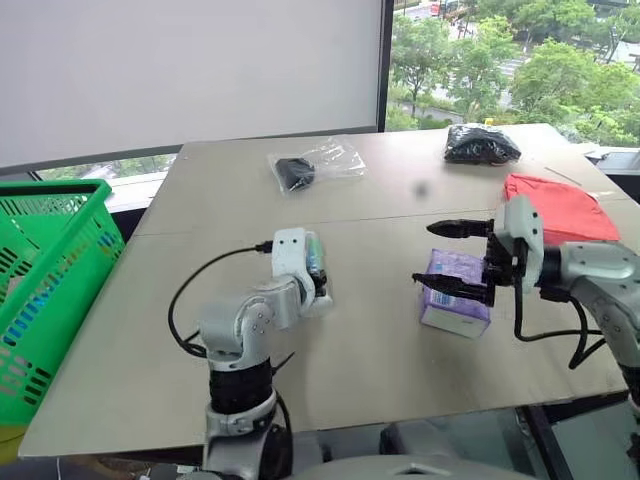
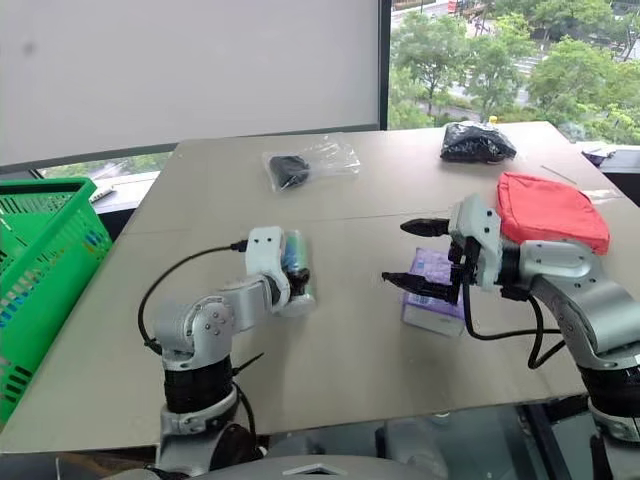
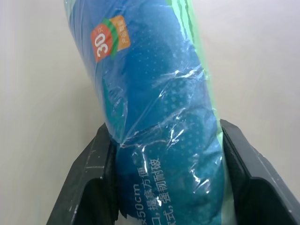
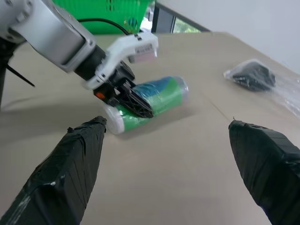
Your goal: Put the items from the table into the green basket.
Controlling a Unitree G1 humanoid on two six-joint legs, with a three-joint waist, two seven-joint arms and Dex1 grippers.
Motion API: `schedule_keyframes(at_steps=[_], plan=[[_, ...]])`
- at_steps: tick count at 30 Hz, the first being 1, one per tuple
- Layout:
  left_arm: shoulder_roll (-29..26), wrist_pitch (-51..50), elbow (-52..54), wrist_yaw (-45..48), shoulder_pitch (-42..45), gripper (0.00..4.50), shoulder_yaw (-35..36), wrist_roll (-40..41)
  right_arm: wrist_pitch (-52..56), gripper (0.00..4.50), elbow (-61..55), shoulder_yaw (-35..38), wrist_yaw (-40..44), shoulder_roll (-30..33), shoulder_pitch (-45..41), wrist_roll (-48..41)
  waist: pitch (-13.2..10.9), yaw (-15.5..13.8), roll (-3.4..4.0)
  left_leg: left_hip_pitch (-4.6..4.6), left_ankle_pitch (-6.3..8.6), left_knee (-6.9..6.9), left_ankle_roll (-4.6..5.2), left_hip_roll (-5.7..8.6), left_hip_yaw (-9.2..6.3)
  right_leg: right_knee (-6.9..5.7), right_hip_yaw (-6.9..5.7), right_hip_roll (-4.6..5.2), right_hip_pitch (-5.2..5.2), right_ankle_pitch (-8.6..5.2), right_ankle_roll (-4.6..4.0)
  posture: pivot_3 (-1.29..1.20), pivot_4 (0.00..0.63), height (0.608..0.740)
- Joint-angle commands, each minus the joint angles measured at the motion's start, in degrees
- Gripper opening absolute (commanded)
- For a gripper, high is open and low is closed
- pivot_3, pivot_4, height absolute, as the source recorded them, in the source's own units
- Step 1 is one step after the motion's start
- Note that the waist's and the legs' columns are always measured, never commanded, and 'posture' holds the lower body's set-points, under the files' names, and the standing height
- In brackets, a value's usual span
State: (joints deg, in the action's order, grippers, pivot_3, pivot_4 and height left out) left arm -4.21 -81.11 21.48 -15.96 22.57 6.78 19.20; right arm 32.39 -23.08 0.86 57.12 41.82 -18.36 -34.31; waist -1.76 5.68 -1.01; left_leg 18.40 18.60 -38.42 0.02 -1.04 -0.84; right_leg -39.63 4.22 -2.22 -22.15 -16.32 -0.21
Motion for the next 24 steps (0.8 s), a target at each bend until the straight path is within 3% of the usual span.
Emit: schedule_keyframes(at_steps=[1, 8, 10, 13, 17, 22, 23, 24], plan=[[-10.2, 7.0, -1.5, 2.2, 3.1, 2.0, 0.9, -5.9, 1.8, 4.5, -0.5, 0.1, -0.8, -2.4, -3.1, -3.5, -0.2, 0.0, -0.1, 0.0, 0.0, 0.01, 0.0, -0.02, -0.02, -0.02, -0.01, -0.03, -0.01, -0.01, -0.01, -0.05, 0.0, 0.74], [-36.8, 15.4, -3.5, 13.9, 7.4, 2.0, 5.6, -10.0, 5.4, 4.5, 2.0, 0.1, -2.4, -10.3, -10.6, -10.0, -0.4, -1.6, -0.53, 1.08, -0.25, -0.03, -0.44, -0.06, -0.54, -0.13, -0.22, 0.14, -1.34, 0.19, -0.33, 0.01, 0.0, 0.74], [-45.6, 18.4, -7.1, 18.5, 6.0, 2.0, 8.7, -11.1, 5.7, 4.5, 2.7, 0.2, -2.5, -12.4, -12.0, -11.4, -0.4, -2.5, -0.55, 1.58, -0.24, -0.02, -0.42, 0.01, -0.66, -0.11, -0.32, 0.28, -1.82, 0.2, -0.35, 0.02, 0.0, 0.74], [-54.7, 24.9, -14.2, 24.0, 1.7, 2.0, 14.6, -12.5, 4.6, 4.5, 3.6, 0.1, -1.8, -14.4, -13.1, -12.1, -0.3, -3.4, -0.55, 2.04, -0.19, 0.04, -0.33, 0.14, -0.75, -0.15, -0.49, 0.55, -2.37, 0.21, -0.36, 0.03, 0.0, 0.74], [-59.5, 33.5, -25.2, 28.9, -4.7, 2.0, 21.9, -13.8, 3.5, 4.5, 4.8, 0.3, -1.8, -16.6, -14.4, -12.6, -0.4, -4.6, -0.54, 2.51, -0.19, 0.0, -0.32, 0.42, -1.01, -0.18, -1.04, 1.0, -2.74, 0.21, -0.36, 0.05, 0.0, 0.74], [-57.3, 44.3, -35.8, 33.4, -3.0, 2.0, 25.5, -10.2, 3.1, 4.5, 5.4, -0.2, -2.0, -17.9, -15.4, -12.1, -0.2, -6.1, -0.77, 2.55, -0.21, -0.14, -0.31, 0.48, -1.16, -0.18, -1.6, 1.3, -2.62, 0.21, -0.37, 0.04, 0.0, 0.74], [-56.9, 45.9, -37.0, 34.6, -2.2, 2.92, 25.1, -9.6, 3.0, 4.5, 5.5, -0.2, -2.1, -18.1, -15.4, -11.9, -0.2, -6.5, -0.81, 2.55, -0.21, -0.22, -0.31, 0.48, -1.23, -0.19, -1.67, 1.32, -2.56, 0.22, -0.38, 0.04, 0.0, 0.74], [-57.0, 47.7, -38.0, 35.0, -1.8, 2.98, 24.0, -10.1, 2.8, 4.5, 5.5, -0.2, -2.2, -18.1, -15.3, -11.8, -0.2, -6.7, -0.85, 2.54, -0.21, -0.26, -0.31, 0.48, -1.26, -0.21, -1.71, 1.33, -2.52, 0.23, -0.39, 0.04, 0.0, 0.74]])
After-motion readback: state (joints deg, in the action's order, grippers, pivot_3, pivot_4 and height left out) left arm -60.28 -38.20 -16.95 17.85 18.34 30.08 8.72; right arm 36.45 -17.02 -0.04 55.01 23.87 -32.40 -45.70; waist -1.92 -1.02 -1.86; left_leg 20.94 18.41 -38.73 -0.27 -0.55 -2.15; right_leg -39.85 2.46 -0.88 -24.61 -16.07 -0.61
